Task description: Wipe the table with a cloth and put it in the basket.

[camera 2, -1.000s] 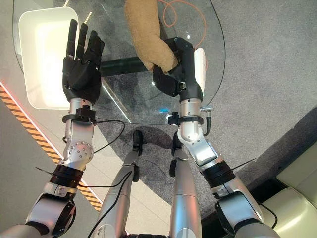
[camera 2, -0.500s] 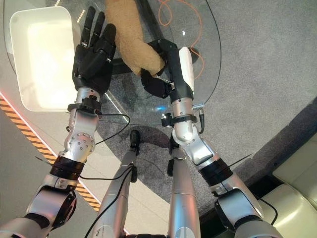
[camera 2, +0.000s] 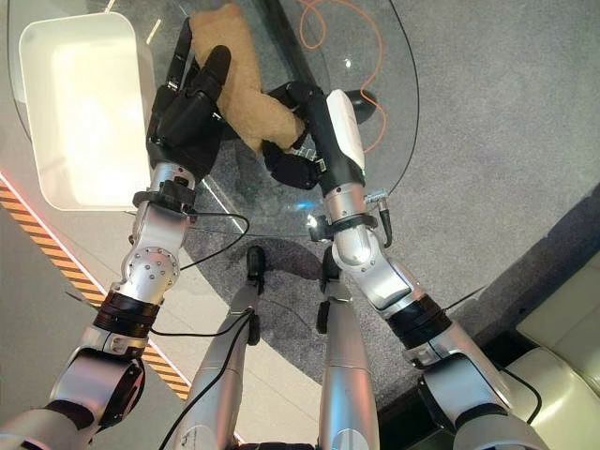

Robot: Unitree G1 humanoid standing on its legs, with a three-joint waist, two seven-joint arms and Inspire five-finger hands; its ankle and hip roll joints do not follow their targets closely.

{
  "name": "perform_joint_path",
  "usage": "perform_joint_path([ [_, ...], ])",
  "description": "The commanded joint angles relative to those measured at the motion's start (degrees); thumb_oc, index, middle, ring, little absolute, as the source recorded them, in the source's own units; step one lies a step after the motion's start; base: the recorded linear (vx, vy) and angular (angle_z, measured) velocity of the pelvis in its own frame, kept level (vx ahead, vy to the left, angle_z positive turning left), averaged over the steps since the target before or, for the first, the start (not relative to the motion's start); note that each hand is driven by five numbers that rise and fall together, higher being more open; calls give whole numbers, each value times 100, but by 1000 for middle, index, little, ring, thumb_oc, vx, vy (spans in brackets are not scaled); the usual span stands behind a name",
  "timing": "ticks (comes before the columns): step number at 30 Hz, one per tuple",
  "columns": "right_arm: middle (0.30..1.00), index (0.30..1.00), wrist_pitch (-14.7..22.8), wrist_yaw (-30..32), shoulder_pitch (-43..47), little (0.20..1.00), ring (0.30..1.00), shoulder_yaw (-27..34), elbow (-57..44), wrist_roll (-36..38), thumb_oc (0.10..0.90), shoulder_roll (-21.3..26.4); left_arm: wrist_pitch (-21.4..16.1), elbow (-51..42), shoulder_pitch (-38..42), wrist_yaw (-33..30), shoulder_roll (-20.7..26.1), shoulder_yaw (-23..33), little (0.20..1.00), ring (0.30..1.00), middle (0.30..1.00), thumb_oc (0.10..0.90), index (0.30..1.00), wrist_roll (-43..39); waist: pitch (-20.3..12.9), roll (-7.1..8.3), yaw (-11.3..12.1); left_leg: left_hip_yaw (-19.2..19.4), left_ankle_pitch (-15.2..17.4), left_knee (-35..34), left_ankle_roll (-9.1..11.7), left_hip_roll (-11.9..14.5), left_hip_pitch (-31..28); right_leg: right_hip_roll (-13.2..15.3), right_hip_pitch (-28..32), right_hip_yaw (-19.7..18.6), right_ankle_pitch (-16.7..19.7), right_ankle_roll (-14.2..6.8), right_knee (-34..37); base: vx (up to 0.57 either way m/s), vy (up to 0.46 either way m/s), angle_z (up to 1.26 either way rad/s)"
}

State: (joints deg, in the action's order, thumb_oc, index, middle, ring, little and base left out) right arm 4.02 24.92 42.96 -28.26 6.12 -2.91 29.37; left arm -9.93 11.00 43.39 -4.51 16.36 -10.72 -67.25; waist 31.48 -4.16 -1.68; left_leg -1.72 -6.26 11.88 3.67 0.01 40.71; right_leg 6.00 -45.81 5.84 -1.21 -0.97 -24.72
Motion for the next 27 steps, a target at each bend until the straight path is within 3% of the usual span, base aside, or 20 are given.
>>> perform_joint_path([
  [1,300,300,794,-9,1179,200,300,-71,-1312,-426,100,-241,-188,-831,673,151,119,-114,900,900,900,800,900,-21,-169,45,89,381,326,105,-179,-362,-164,-297,421,53,-116,-176,520,0,0,0],
  [6,300,300,777,-70,1268,200,300,-122,-1352,-401,100,-210,-146,-754,696,70,135,-120,900,900,900,800,900,-36,-169,55,100,369,327,126,-175,-362,-141,-299,405,58,-122,-183,507,0,0,0],
  [14,300,300,715,-19,1298,200,300,-184,-1344,-378,100,-197,-392,-725,674,88,136,-94,900,900,900,800,900,13,-169,59,117,364,332,154,-170,-360,-114,-294,383,71,-129,-180,491,0,0,0],
  [15,300,300,718,-16,1306,200,300,-187,-1330,-388,100,-201,-424,-732,685,80,136,-79,560,608,608,460,608,62,-169,60,123,364,333,153,-170,-362,-113,-294,380,76,-129,-179,490,0,0,0],
  [16,300,300,732,-21,1309,200,300,-186,-1319,-380,100,-206,-442,-733,694,69,132,-72,411,481,481,311,481,112,-169,58,125,365,329,150,-172,-360,-106,-294,370,80,-125,-180,487,0,0,0],
  [18,300,300,707,-49,1333,200,300,-169,-1352,-372,100,-211,-527,-750,718,69,127,-73,200,300,300,100,300,226,-169,63,124,357,282,136,-176,-366,-73,-305,341,80,-72,-174,515,0,0,0],
  [27,300,300,718,-95,1284,200,300,-157,-1333,-363,100,-236,-629,-818,700,96,119,-41,200,300,300,100,300,363,-169,71,130,359,339,161,-170,-362,-108,-285,371,89,-132,-180,475,0,0,0],
])
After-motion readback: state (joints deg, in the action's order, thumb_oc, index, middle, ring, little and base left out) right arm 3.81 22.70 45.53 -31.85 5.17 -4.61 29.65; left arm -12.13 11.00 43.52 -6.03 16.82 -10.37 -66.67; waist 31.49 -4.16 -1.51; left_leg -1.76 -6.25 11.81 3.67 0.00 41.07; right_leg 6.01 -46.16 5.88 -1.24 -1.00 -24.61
